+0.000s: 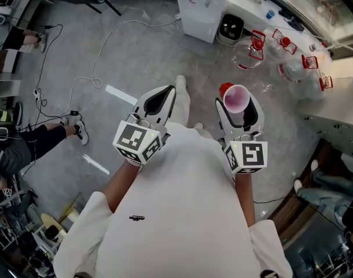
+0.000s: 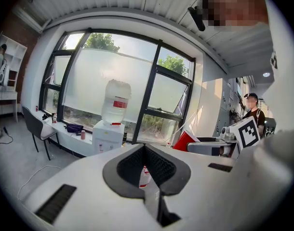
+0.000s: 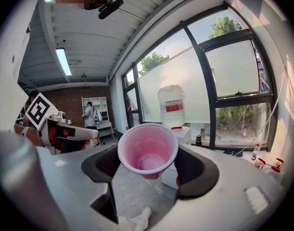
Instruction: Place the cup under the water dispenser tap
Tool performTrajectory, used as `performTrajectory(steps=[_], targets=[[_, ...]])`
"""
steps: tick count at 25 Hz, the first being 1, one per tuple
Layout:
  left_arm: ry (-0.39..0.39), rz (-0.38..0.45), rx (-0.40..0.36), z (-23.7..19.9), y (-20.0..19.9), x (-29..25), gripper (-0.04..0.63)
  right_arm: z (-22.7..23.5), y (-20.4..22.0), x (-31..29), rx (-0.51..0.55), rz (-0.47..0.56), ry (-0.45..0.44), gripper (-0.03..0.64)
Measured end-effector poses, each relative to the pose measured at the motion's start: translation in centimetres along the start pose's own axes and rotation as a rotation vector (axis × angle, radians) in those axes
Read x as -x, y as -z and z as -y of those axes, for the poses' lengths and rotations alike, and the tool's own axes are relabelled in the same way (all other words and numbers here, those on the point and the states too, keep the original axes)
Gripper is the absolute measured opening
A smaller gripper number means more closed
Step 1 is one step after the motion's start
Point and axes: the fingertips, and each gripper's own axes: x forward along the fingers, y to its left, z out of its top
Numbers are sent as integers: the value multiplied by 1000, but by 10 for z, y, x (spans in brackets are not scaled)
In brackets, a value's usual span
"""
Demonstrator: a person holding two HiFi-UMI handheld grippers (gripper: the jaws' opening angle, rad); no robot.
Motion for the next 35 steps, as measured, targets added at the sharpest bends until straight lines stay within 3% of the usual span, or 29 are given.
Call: performTrajectory(steps=[12, 25, 31, 35], targets=[[80, 9, 31, -97, -70, -123, 6, 47, -43, -139, 5, -26, 43, 359], [65, 2, 104, -197, -118, -210, 6, 88, -97, -279, 62, -24, 30, 359], [53, -31, 99, -211, -124, -240, 6, 111, -102, -318, 73, -42, 1, 359], [-10, -35, 97, -207, -127, -252, 6, 126, -100, -330, 73, -55, -58, 359]])
